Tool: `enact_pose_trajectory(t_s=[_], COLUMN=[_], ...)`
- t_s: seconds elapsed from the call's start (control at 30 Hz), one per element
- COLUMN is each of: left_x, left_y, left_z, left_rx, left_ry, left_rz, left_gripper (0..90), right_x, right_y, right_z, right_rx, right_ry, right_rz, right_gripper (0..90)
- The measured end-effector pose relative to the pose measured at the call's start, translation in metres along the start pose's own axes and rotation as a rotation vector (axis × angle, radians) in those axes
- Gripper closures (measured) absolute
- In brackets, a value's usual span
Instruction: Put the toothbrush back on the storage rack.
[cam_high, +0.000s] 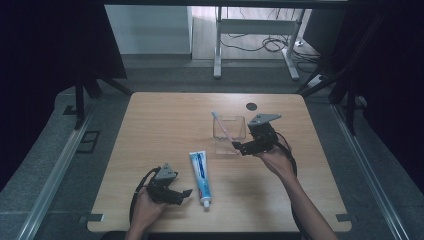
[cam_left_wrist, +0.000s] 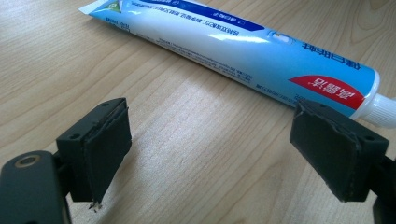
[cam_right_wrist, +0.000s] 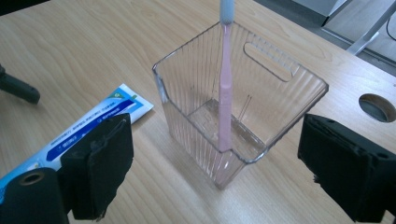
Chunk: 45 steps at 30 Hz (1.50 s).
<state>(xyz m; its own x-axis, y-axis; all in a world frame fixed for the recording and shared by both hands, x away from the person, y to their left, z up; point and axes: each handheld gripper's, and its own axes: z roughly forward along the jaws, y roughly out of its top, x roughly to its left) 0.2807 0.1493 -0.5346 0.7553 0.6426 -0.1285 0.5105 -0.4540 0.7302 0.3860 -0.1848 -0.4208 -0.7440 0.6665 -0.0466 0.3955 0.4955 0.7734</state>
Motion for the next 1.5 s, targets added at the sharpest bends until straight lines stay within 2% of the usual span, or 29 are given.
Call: enact_pose_trajectory(t_s=[0.13,0.23,0.33,0.47,0.6,1.03,1.23,1.5], left_x=[0.000,0.000,0.000,0.000,-0.001,-0.002,-0.004,-0.005], left_y=[0.000,0.000,0.000,0.001,0.001,0.001,0.001,0.001], left_z=[0.000,0.001,0.001,0.001,0.001,0.002,0.002,0.003], left_rx=[0.000,-0.010,-0.007,-0.012,-0.010,-0.004,0.011,0.020], left_ry=[-0.004,-0.018,-0.014,-0.015,-0.013,-0.012,-0.009,0.004], left_rz=[-0.007,-0.035,-0.037,-0.040,-0.036,-0.021,-0.008,-0.010], left_gripper=[12.7,12.7,12.7,12.7,12.7,12.8,12.8,12.9], right_x=[0.002,0.005,0.007,0.009,0.010,0.013,0.018,0.024], right_y=[-0.007,-0.014,-0.020,-0.029,-0.038,-0.065,-0.076,-0.094], right_z=[-0.002,-0.004,-0.006,-0.010,-0.015,-0.031,-0.039,-0.047], right_rx=[0.017,0.024,0.020,0.026,0.004,-0.026,-0.026,-0.019], right_ry=[0.013,0.016,0.011,0.013,0.004,0.013,-0.011,-0.018], right_rz=[-0.003,-0.009,-0.004,0.002,-0.004,0.056,0.023,0.043], right_gripper=[7.9,4.5,0.2,0.0,0.0,0.0,0.0,0.0])
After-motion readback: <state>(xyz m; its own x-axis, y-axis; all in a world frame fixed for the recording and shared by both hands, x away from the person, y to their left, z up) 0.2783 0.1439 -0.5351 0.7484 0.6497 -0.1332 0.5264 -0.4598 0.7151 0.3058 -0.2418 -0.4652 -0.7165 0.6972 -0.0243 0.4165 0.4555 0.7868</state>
